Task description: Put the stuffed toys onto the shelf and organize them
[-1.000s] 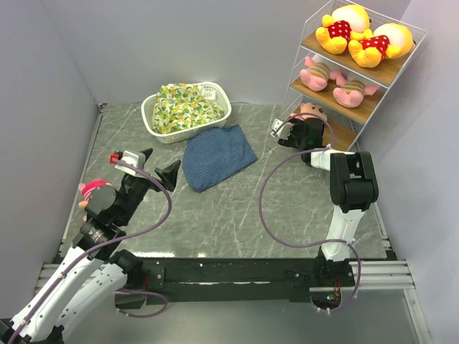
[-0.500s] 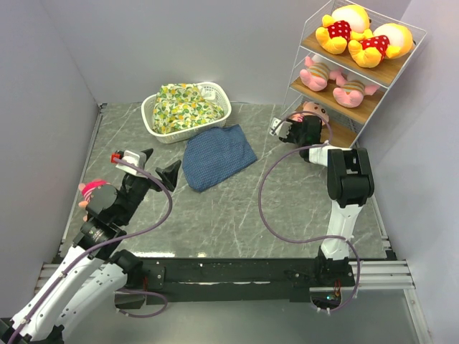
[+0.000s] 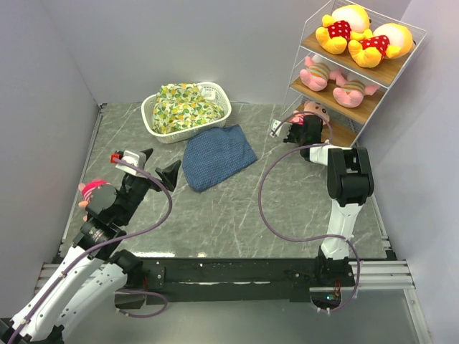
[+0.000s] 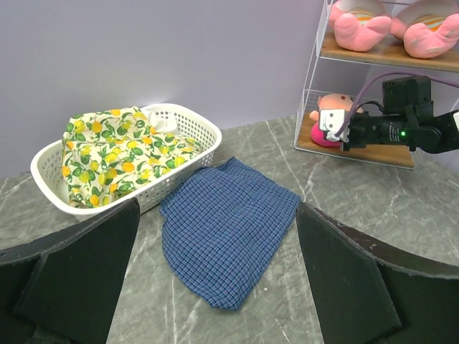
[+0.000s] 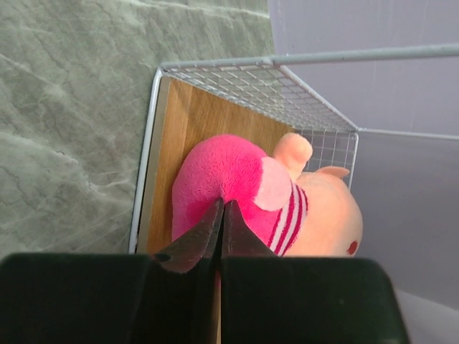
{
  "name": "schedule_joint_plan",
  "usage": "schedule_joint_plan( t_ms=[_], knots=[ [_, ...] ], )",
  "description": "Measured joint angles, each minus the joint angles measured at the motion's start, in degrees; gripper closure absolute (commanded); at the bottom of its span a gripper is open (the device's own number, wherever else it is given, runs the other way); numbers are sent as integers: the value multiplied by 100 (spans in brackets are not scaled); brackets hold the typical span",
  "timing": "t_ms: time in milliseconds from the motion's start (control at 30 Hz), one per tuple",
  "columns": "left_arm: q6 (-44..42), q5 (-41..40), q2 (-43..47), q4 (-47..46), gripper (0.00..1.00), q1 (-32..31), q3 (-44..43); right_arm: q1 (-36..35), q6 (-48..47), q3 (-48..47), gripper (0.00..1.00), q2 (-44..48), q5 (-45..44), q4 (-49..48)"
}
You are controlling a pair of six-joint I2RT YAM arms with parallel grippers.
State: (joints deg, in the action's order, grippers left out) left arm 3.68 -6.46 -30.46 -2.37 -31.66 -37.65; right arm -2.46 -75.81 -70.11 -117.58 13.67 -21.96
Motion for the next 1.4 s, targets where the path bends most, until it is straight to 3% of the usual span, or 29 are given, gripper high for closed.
schedule_joint_plan(
  t_ms=[333,433,500,533,600,833,967,1200,1400],
  knots=[
    [-2,-2,0,2,4,-2,2,37,-229,39,98,0,557,-160],
    [-2,-2,-4,2,4,0,2,70,-273,85,79,0,625,-208],
    [-2,-2,-7,2,3,2,2,85,-271,131,57,0,627,-289],
    [-2,-2,-7,4,4,2,2,94,-289,177,41,0,625,-345],
    [0,-15,-13,2,3,2,2,98,-275,236,35,0,608,-415],
    [181,-313,-190,-7,4,9,2,-2,116,734,33,459,544,-566],
    [748,-942,-492,103,4,9,-72,-299,540,1137,32,1134,422,-715],
    [2675,-2653,-1497,1781,4,15,-1241,-1209,1661,1615,31,2509,-24,-179],
    [4614,-3936,-1928,3622,1,313,-1440,-1429,3790,1541,35,3530,-199,671]
  ],
)
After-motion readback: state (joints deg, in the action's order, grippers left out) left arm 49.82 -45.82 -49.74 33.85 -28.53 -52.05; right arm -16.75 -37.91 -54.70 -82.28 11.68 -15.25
